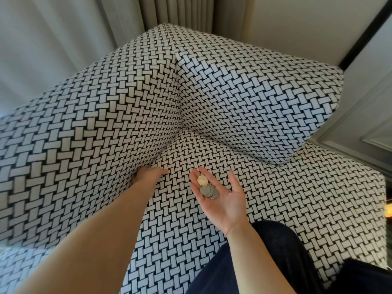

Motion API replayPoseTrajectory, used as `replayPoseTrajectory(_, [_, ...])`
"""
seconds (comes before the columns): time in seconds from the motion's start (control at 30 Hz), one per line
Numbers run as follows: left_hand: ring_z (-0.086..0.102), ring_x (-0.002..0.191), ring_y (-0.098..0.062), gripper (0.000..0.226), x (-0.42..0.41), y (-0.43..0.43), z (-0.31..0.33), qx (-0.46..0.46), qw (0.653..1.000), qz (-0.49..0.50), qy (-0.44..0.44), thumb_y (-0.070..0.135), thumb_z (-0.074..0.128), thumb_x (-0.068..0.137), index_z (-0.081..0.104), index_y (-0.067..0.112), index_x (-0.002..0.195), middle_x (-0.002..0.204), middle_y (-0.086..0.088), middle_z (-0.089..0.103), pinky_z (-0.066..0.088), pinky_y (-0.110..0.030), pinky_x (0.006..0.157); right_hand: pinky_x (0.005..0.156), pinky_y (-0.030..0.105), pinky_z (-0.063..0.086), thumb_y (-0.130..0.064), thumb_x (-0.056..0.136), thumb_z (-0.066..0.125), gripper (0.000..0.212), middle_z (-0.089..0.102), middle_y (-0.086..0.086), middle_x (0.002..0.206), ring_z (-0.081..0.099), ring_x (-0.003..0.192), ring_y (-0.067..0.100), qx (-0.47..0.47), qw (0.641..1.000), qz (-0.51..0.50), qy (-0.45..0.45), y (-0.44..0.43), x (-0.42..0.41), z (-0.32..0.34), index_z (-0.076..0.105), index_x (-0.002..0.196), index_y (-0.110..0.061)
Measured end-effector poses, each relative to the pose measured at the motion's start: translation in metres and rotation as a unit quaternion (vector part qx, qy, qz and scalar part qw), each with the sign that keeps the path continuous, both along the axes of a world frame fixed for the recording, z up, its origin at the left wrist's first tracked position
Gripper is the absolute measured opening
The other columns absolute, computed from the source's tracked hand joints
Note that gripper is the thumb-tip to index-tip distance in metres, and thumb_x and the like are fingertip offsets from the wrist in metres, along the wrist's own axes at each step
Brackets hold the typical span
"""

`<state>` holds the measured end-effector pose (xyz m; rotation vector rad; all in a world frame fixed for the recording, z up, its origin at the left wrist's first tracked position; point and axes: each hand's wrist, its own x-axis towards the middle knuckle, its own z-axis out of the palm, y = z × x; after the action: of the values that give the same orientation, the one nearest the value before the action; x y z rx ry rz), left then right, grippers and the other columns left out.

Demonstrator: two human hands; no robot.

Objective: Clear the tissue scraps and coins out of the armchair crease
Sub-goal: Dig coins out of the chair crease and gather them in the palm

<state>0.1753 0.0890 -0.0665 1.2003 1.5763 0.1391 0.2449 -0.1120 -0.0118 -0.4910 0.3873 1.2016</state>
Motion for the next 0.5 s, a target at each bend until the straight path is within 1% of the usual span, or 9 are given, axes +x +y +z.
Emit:
replayPoseTrajectory(0.07, [0.055,0.105,-0.024,0.068,-0.004,0.0,-0.001,0.008,0.999,0.007,-0.031,0.015,0.076,0.072,0.047,0.009,0.133,0.127,-0.009,0.056,0.048,-0.033,0.085,0.112,0.041,0.033,-0.046,0.084,0.052,0.069,0.056,0.026,0.129,0.055,0.121,0.034,0.002,1.0,-0.001,0.002,0.0,0.0,-0.001,0.052,0.129,0.006])
replayPoseTrajectory(0.13, [0.053,0.113,-0.025,0.071,-0.009,-0.002,-0.004,0.025,0.998,0.019,-0.059,0.014,0.075,0.073,0.044,0.014,0.137,0.132,-0.005,0.052,0.047,-0.034,0.092,0.112,0.041,0.033,-0.045,0.083,0.052,0.069,0.056,0.026,0.129,0.055,0.12,0.034,0.002,1.0,0.0,0.003,0.0,0.0,0.0,0.052,0.128,0.006])
replayPoseTrajectory(0.2, [0.05,0.118,-0.023,0.065,-0.013,-0.009,-0.003,0.092,0.994,-0.008,-0.055,0.014,0.072,0.078,0.045,0.019,0.136,0.134,-0.003,0.05,0.044,-0.031,0.092,0.112,0.041,0.033,-0.045,0.082,0.052,0.069,0.057,0.026,0.128,0.055,0.12,0.034,0.002,1.0,-0.002,0.003,0.0,0.0,0.0,0.052,0.128,0.006])
replayPoseTrajectory(0.23, [0.049,0.119,-0.022,0.06,-0.016,-0.013,-0.004,0.145,0.988,-0.049,-0.036,0.014,0.071,0.079,0.047,0.02,0.133,0.134,-0.002,0.05,0.042,-0.03,0.092,0.112,0.041,0.033,-0.045,0.082,0.052,0.069,0.057,0.026,0.127,0.055,0.12,0.035,0.002,1.0,-0.003,0.005,0.0,0.0,0.0,0.052,0.128,0.006])
replayPoseTrajectory(0.3, [0.047,0.123,-0.021,0.053,-0.023,-0.019,-0.008,0.256,0.956,-0.14,0.001,0.018,0.07,0.082,0.05,0.019,0.13,0.135,-0.002,0.05,0.039,-0.032,0.102,0.112,0.042,0.033,-0.045,0.083,0.051,0.068,0.057,0.026,0.127,0.055,0.12,0.035,-0.003,1.0,-0.001,0.006,0.001,-0.001,0.0,0.052,0.128,0.007])
replayPoseTrajectory(0.33, [0.045,0.125,-0.021,0.051,-0.027,-0.02,-0.009,0.291,0.939,-0.182,0.011,0.022,0.068,0.084,0.049,0.018,0.131,0.137,-0.003,0.048,0.036,-0.035,0.107,0.112,0.042,0.033,-0.046,0.084,0.051,0.068,0.057,0.026,0.127,0.055,0.12,0.035,-0.005,1.0,0.001,0.006,0.001,-0.001,0.0,0.052,0.128,0.007])
replayPoseTrajectory(0.4, [0.04,0.131,-0.021,0.052,-0.035,-0.021,-0.015,0.317,0.913,-0.255,0.034,0.028,0.059,0.09,0.043,0.017,0.138,0.142,-0.002,0.044,0.031,-0.038,0.111,0.112,0.042,0.033,-0.046,0.085,0.05,0.068,0.057,0.027,0.127,0.055,0.121,0.036,-0.008,1.0,0.001,0.006,0.001,-0.001,0.0,0.052,0.128,0.007])
replayPoseTrajectory(0.5, [0.03,0.139,-0.021,0.056,-0.043,-0.023,-0.022,0.338,0.874,-0.337,0.087,0.035,0.043,0.097,0.026,0.021,0.149,0.154,0.001,0.027,0.023,-0.044,0.115,0.112,0.042,0.033,-0.046,0.085,0.049,0.068,0.057,0.026,0.127,0.054,0.121,0.035,-0.012,1.0,0.002,0.002,0.001,-0.001,0.0,0.052,0.128,0.007])
